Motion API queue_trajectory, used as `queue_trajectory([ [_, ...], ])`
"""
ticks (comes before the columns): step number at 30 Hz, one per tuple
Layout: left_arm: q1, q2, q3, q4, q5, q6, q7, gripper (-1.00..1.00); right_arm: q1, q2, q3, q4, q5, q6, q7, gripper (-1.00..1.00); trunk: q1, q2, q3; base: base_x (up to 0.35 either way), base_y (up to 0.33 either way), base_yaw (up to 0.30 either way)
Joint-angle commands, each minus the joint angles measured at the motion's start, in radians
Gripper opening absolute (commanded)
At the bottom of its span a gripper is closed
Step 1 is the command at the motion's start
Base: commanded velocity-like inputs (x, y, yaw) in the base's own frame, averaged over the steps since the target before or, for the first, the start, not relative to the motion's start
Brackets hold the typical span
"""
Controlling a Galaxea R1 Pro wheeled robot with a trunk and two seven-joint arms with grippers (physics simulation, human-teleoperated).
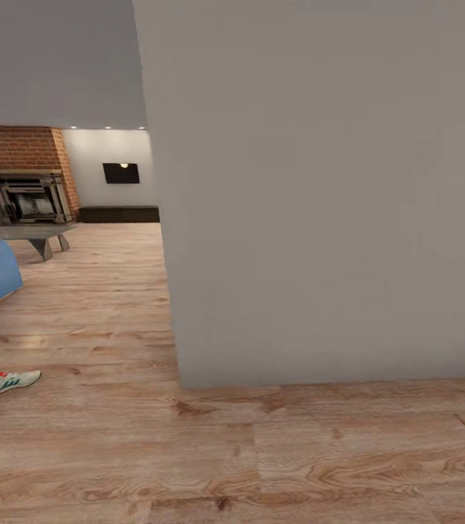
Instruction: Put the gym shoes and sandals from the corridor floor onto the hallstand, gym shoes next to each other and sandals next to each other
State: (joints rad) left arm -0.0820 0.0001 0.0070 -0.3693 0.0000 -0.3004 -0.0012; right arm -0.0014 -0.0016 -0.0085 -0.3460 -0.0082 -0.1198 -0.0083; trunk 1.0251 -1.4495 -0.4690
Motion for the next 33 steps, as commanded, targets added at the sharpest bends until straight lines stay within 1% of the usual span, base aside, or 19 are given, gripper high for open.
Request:
queue_trajectory([
  [1,-0.001,0.0,0.001,0.001,0.0,-0.003,0.0,1.0,0.0,0.0,-0.001,0.0,-0.001,-0.003,-0.001,1.0,0.0,0.0,-0.001,0.0,0.0,0.293],
  [20,-0.001,0.0,0.001,0.001,0.0,-0.003,0.0,1.0,0.0,0.0,-0.001,0.001,-0.001,-0.003,-0.001,1.0,0.0,0.0,-0.001,0.011,0.0,0.293],
  [25,-0.001,0.0,0.001,0.001,0.0,-0.003,0.001,1.0,0.0,0.0,-0.001,0.001,-0.001,-0.003,-0.001,1.0,0.0,0.0,-0.001,0.176,0.0,0.293],
  [33,-0.001,0.0,0.001,0.001,0.001,-0.003,0.001,1.0,0.0,0.0,-0.001,0.001,-0.001,-0.003,-0.001,1.0,0.0,0.0,-0.001,0.294,0.0,0.293],
])
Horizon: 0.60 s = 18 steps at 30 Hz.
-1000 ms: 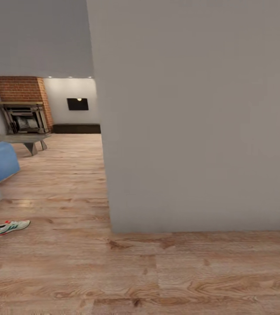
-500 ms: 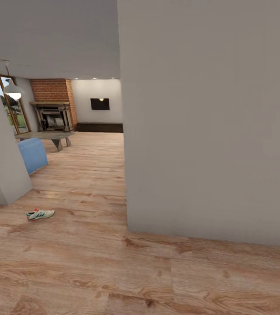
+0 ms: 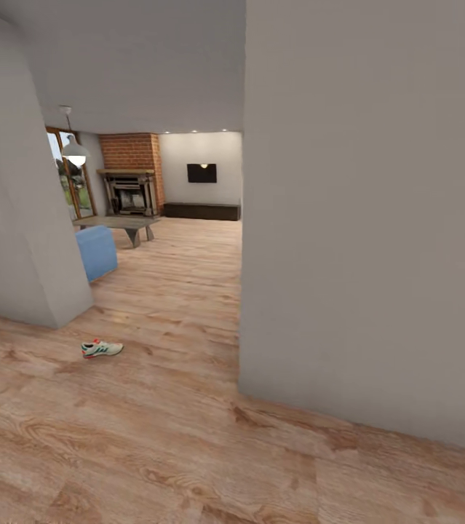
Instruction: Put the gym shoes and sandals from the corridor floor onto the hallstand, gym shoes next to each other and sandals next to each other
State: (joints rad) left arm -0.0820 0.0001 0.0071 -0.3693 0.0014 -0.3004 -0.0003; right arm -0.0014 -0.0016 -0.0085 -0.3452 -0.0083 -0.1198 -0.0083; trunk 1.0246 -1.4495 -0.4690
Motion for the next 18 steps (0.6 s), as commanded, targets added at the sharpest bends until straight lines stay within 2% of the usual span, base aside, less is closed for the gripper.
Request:
queue_trajectory([
  [1,-0.001,0.0,0.001,0.001,0.0,-0.003,0.0,1.0,0.0,0.0,-0.001,0.0,-0.001,-0.003,-0.001,1.0,0.0,0.0,-0.001,0.139,0.0,0.293],
  [18,-0.001,-0.001,0.001,0.001,0.0,-0.003,0.0,1.0,0.0,0.0,-0.001,0.0,-0.001,-0.003,-0.001,1.0,0.0,0.0,-0.001,0.027,0.0,0.293],
])
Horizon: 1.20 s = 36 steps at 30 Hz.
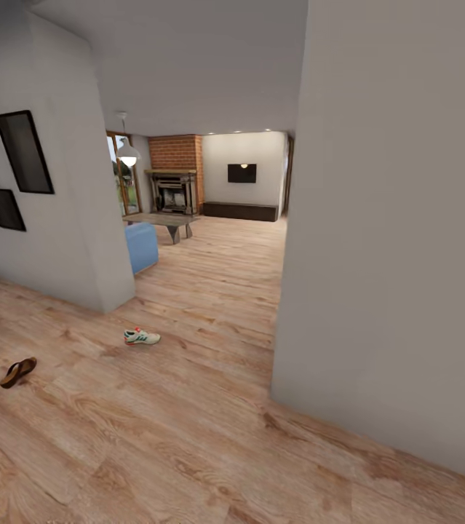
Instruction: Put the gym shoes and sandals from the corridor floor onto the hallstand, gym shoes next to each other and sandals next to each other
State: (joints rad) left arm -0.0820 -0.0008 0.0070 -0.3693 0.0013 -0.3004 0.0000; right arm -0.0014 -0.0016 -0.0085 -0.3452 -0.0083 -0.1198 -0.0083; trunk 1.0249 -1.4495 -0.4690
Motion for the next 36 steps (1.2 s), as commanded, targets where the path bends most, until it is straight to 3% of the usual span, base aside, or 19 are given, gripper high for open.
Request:
queue_trajectory([
  [1,-0.001,0.0,0.001,0.001,0.0,-0.003,0.0,1.0,0.0,0.0,-0.001,0.0,-0.001,-0.003,-0.001,1.0,0.0,-0.001,-0.001,0.1,0.0,0.293],
  [19,-0.001,0.0,0.001,0.001,0.0,-0.003,0.0,1.0,0.0,0.0,-0.001,0.0,0.0,-0.003,-0.001,1.0,0.0,-0.001,-0.001,0.293,0.0,0.276],
  [36,-0.001,-0.001,-0.001,0.001,0.0,-0.002,0.0,1.0,0.0,0.0,0.001,-0.001,0.002,-0.003,0.001,1.0,0.0,-0.001,-0.001,0.034,0.0,0.018],
])
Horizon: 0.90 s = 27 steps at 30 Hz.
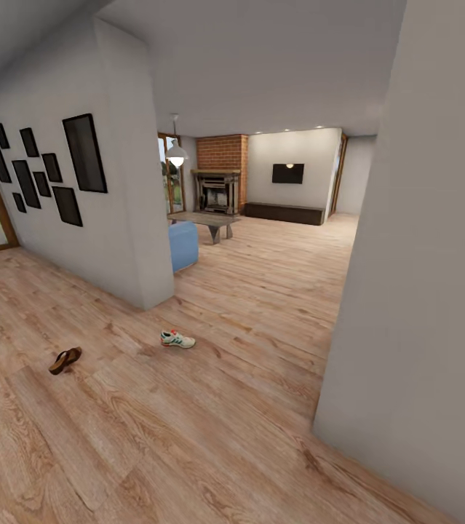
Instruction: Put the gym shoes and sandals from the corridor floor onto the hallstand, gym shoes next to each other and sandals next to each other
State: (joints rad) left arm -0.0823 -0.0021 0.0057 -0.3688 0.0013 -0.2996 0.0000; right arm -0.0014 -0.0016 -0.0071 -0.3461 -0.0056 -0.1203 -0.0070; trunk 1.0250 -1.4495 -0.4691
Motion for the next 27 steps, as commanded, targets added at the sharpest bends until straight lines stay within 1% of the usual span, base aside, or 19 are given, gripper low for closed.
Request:
queue_trajectory([
  [1,-0.001,0.0,0.001,0.001,0.0,-0.003,0.0,1.0,0.0,0.0,-0.001,0.0,-0.001,-0.002,-0.001,1.0,0.0,0.0,-0.001,0.001,0.0,0.048],
  [7,-0.001,-0.001,0.0,0.001,0.0,-0.003,-0.001,1.0,0.0,0.0,-0.001,0.0,-0.001,-0.002,-0.001,1.0,0.0,0.0,-0.001,0.0,0.0,0.203],
  [18,-0.001,0.0,0.0,0.001,0.0,-0.004,-0.001,1.0,0.0,0.0,-0.001,-0.001,-0.001,-0.002,-0.001,1.0,0.0,0.0,-0.001,0.009,0.0,0.283],
  [22,-0.001,0.0,0.001,0.001,0.0,-0.004,-0.001,1.0,0.0,0.0,-0.001,-0.001,-0.001,-0.002,-0.001,1.0,0.0,0.0,-0.001,0.144,0.004,0.29],
  [27,-0.001,0.0,0.001,0.001,0.0,-0.004,-0.002,1.0,0.0,0.0,-0.001,-0.001,0.0,-0.002,-0.001,1.0,0.0,0.0,-0.001,0.255,0.054,0.223],
])
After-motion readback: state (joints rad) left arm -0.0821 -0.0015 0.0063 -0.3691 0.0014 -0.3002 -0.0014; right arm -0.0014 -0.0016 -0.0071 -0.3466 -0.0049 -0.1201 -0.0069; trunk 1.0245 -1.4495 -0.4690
